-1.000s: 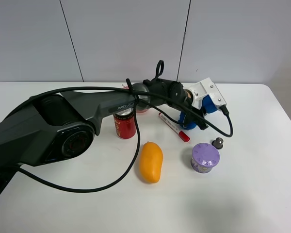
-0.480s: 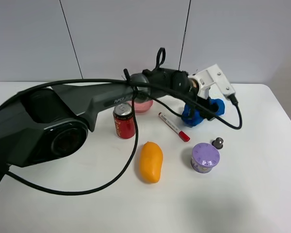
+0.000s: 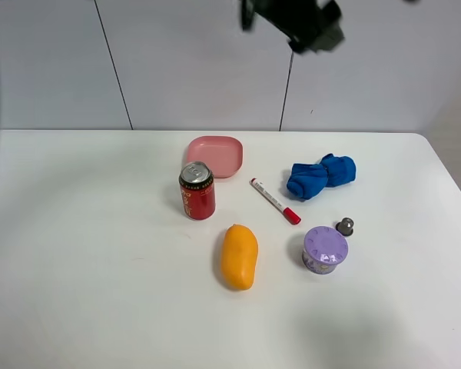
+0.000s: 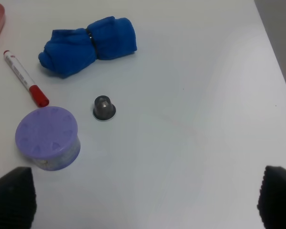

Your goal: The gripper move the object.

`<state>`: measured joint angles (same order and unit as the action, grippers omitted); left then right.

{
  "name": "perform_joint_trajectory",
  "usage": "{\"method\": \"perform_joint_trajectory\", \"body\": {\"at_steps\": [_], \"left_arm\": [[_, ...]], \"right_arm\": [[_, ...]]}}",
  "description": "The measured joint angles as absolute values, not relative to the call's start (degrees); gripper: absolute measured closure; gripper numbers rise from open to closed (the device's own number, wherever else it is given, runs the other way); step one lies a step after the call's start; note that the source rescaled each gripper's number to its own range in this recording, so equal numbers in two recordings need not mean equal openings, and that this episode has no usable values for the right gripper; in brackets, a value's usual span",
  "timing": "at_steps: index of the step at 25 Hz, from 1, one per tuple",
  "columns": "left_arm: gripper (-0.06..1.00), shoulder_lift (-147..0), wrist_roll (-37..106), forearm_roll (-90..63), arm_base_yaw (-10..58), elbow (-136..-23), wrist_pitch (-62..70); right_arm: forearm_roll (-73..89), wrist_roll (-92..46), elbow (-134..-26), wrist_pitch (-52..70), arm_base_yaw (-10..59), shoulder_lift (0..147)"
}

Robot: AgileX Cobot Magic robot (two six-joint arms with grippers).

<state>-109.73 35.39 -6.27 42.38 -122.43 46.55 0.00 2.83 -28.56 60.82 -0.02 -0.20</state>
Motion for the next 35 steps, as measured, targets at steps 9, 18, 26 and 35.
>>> {"method": "perform_joint_trajectory", "body": {"at_steps": [9, 18, 26, 35], "left_arm": [[0.14, -87.98, 30.40, 0.00, 18.89, -122.20, 68.46], [0.14, -62.44, 30.32, 1.42, 6.20, -107.38, 68.99], [0.14, -38.76, 25.16, 6.01, 6.00, -86.01, 69.42], [0.14, -18.39, 14.64, 9.24, 6.00, -64.63, 69.61]], "right_arm": [[0.00, 2.83, -28.56, 60.82, 0.00, -0.20], [0.00, 2.83, -28.56, 60.82, 0.00, -0.20], [0.00, 2.83, -28.56, 60.82, 0.00, -0.20], [0.00, 2.83, -28.56, 60.82, 0.00, -0.20]]}}
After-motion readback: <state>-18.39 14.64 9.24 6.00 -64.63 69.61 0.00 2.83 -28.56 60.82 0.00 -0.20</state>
